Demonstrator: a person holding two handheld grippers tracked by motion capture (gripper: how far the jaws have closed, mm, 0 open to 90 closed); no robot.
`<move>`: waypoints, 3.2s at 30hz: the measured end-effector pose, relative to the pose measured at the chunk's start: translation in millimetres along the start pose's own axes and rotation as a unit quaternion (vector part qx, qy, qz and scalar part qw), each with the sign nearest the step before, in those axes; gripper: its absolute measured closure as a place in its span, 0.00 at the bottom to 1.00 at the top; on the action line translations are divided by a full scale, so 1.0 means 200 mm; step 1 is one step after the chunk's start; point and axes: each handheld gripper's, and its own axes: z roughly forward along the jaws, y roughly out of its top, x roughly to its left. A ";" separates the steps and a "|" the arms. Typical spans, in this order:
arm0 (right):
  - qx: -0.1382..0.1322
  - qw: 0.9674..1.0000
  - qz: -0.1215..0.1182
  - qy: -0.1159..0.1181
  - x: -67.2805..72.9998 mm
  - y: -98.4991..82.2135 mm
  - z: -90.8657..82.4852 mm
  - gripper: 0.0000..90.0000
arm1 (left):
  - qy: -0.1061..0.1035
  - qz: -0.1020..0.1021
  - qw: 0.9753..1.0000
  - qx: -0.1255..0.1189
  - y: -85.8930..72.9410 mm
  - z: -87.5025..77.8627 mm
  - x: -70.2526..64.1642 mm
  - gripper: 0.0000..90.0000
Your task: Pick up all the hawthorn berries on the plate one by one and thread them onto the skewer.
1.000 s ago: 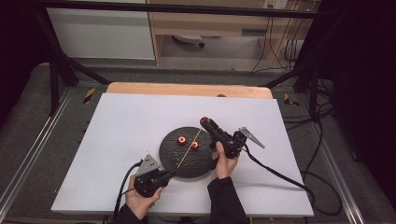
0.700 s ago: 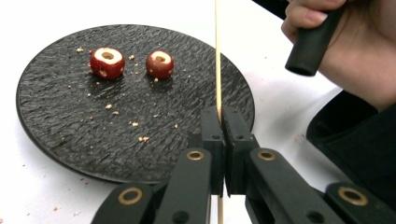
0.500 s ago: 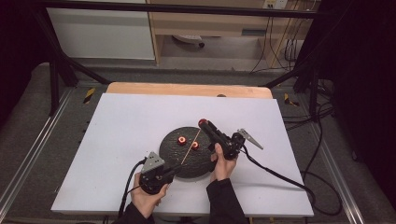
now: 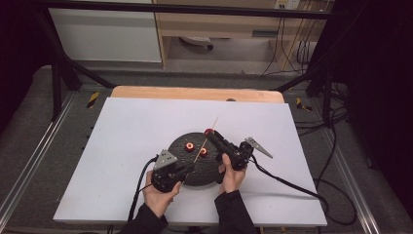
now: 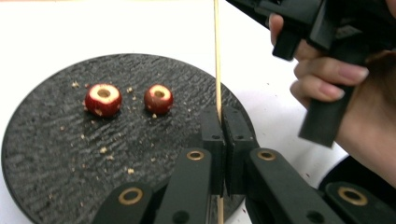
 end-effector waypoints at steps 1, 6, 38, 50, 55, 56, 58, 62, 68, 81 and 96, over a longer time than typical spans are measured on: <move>0.001 1.000 -0.004 0.000 0.00 0.00 0.00 0.68 | 0.001 0.004 1.000 0.000 0.01 0.00 0.00 0.98; 0.013 1.000 -0.014 0.004 0.01 -0.02 -0.01 0.68 | 0.000 0.009 1.000 0.002 0.03 0.02 0.01 0.98; 0.094 0.994 -0.057 -0.002 0.03 -0.05 -0.06 0.41 | -0.002 0.028 1.000 0.010 0.04 0.04 0.06 0.98; 0.196 0.972 -0.120 -0.040 -0.01 0.06 -0.07 0.10 | 0.003 0.045 0.998 0.032 -0.03 -0.10 0.17 0.98; 0.230 0.960 -0.152 -0.055 -0.04 0.10 -0.07 0.07 | 0.005 0.047 0.998 0.039 -0.06 -0.16 0.20 0.98; 0.236 0.957 -0.157 -0.057 -0.04 0.10 -0.07 0.06 | 0.005 0.048 0.998 0.041 -0.07 -0.17 0.21 0.98; 0.251 0.951 -0.167 -0.064 -0.05 0.12 -0.07 0.05 | 0.005 0.050 0.998 0.043 -0.09 -0.19 0.22 0.98; 0.288 0.937 -0.185 -0.073 -0.05 0.14 -0.06 0.04 | 0.006 0.054 0.997 0.051 -0.13 -0.23 0.25 0.98; 0.346 0.909 -0.214 -0.084 -0.04 0.15 -0.03 0.03 | 0.011 0.050 0.997 0.053 -0.18 -0.30 0.30 0.98; 0.432 0.859 -0.258 -0.098 0.02 0.17 0.13 0.07 | 0.014 0.057 0.996 0.067 -0.25 -0.37 0.35 0.98; 0.512 0.805 -0.270 -0.129 0.03 0.11 0.40 0.31 | 0.011 0.055 0.996 0.070 -0.26 -0.37 0.37 0.98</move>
